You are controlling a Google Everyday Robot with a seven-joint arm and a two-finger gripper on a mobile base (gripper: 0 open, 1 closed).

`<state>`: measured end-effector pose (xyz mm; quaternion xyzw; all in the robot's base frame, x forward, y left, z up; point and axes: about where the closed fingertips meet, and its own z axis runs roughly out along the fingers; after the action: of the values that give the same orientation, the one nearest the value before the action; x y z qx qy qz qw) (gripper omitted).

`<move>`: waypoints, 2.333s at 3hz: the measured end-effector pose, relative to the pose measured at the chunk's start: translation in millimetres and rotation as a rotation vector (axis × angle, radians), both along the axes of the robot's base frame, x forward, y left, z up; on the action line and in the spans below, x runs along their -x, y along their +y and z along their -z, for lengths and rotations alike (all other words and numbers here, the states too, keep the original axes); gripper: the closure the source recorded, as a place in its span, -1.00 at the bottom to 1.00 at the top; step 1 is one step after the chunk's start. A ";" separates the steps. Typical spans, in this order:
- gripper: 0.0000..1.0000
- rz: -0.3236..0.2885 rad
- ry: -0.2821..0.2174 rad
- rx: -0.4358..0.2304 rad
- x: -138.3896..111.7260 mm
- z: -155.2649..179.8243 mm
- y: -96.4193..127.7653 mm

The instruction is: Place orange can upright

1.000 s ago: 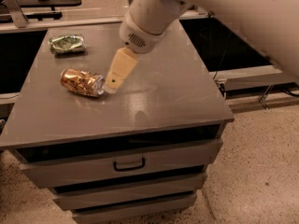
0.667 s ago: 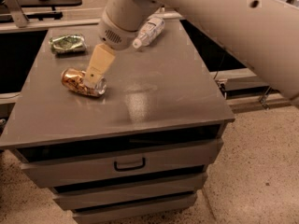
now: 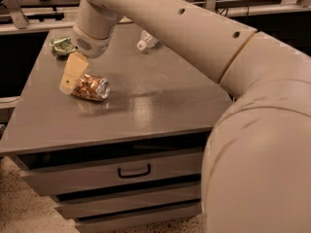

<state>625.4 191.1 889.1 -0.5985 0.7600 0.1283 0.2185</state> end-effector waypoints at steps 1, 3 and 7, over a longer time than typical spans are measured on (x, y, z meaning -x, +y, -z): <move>-1.00 -0.003 0.042 0.045 -1.4 17.1 16.6; -0.65 0.037 0.074 0.143 -2.0 45.0 19.0; 1.00 0.042 -0.052 -0.182 -0.8 -16.0 -1.3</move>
Offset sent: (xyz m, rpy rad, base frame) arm 0.0047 0.0204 -0.0517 -0.1740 0.0930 -0.0465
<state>626.1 189.7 905.1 -0.5632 0.7516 0.1768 0.2944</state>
